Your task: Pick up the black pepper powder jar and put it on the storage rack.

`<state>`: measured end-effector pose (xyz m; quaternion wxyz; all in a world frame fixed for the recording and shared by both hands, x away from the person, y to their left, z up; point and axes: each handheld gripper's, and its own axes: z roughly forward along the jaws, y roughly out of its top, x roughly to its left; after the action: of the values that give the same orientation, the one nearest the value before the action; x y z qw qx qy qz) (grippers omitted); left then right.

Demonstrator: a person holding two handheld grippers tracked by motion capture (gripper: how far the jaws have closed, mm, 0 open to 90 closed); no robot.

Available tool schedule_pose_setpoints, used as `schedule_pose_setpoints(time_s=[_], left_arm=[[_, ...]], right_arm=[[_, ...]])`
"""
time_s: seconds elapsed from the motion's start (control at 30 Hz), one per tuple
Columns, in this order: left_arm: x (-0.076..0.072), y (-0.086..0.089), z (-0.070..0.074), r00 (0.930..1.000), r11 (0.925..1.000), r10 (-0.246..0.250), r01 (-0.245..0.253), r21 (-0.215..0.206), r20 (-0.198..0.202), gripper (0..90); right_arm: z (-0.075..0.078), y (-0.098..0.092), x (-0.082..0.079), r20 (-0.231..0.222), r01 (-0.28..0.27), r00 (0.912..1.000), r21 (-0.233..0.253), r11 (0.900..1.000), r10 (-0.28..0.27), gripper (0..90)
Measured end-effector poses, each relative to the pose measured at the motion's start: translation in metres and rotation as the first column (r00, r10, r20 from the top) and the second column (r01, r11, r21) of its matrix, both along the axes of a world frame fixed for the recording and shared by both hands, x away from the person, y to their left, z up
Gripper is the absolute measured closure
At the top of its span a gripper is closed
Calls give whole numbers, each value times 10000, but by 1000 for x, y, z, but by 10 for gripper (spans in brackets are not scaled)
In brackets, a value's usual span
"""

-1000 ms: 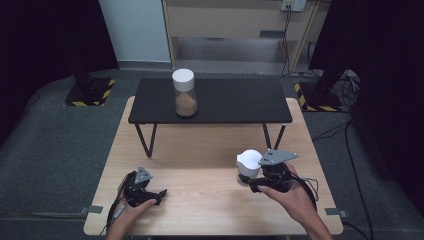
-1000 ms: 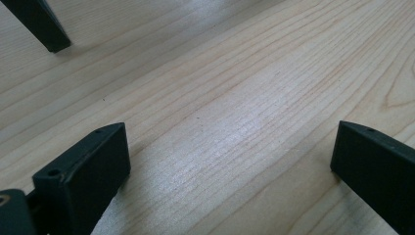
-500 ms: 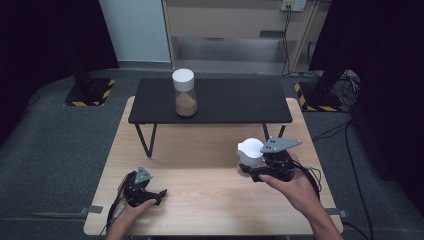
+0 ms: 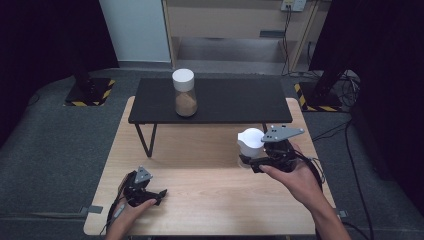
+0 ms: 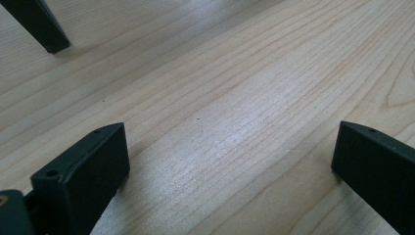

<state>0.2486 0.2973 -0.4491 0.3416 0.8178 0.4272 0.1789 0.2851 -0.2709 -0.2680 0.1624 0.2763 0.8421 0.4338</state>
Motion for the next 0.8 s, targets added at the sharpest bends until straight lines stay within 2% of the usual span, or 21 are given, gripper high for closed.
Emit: schedule_pose_setpoints(time_s=[0.1,0.2,0.5,0.8], left_arm=[[0,0,0,10000,10000,2,-2,0,1,0],[0,0,0,10000,10000,2,-2,4,0,0],[0,0,0,10000,10000,5,-5,14,-1,0],[0,0,0,10000,10000,3,-3,7,2,0]], right_arm=[[4,1,2,12,-35,10000,3,10000,35,315],[15,5,6,12,-73,10000,-115,9999,73,315],[37,7,15,104,-196,9998,-61,9998,196,315],[57,9,27,293,8,9996,-54,10000,-6,315]])
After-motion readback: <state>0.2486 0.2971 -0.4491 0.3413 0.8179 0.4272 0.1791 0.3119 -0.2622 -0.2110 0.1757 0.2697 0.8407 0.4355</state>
